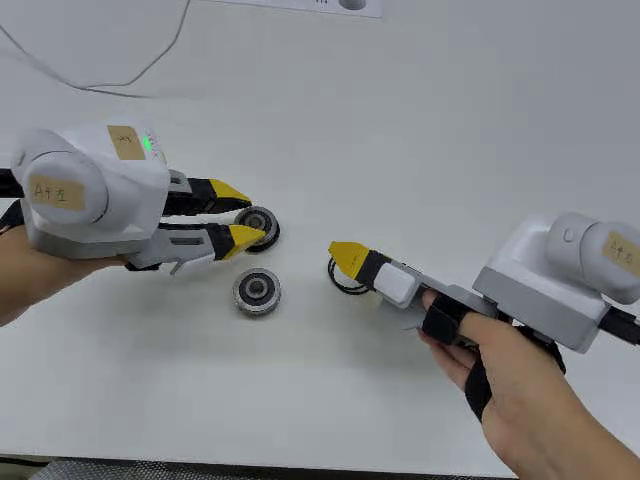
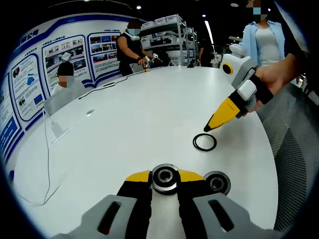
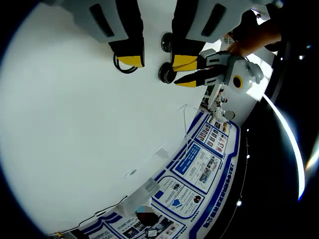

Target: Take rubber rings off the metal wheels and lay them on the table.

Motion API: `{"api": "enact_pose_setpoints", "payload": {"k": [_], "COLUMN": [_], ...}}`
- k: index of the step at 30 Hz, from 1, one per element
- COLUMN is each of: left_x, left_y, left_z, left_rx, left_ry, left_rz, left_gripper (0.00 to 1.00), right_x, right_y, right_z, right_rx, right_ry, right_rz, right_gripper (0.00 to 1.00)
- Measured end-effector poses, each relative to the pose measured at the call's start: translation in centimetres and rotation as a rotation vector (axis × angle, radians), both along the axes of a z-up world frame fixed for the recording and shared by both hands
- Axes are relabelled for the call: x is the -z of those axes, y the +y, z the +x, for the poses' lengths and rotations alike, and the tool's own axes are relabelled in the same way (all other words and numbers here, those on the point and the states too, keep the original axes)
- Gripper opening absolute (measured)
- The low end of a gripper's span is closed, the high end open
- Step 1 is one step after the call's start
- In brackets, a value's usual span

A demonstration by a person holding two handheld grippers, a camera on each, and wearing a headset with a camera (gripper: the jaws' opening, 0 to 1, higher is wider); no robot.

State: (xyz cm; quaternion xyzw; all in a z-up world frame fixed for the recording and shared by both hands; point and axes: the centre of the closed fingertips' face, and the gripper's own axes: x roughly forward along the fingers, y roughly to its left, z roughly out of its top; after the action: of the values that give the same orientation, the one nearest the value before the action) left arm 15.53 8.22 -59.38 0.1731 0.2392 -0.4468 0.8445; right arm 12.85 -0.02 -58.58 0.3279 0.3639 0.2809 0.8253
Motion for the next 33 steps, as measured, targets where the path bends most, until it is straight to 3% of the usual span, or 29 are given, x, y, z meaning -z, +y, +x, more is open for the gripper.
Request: {"api": "enact_pose_setpoints", "payload": {"k": [20, 33], "left_x": [0.4, 0.4], "left_y": [-0.1, 0.0], "left_z": [-0.3, -0.1], "left_rx": [0.004, 0.000], "left_ry": [0.035, 0.041], "left_rz": [-0.018, -0.022], "left_gripper": [0.16, 0.14], "right_x": [-0.2, -0.4], "right_y": [0.9, 1.2], "right_z": [0.1, 0.1], "right_rx": [-0.011, -0.012], "right_ry": [0.003, 0.004], "right_rz": [0.023, 0.035], "right_gripper": [0.22, 0.22]}}
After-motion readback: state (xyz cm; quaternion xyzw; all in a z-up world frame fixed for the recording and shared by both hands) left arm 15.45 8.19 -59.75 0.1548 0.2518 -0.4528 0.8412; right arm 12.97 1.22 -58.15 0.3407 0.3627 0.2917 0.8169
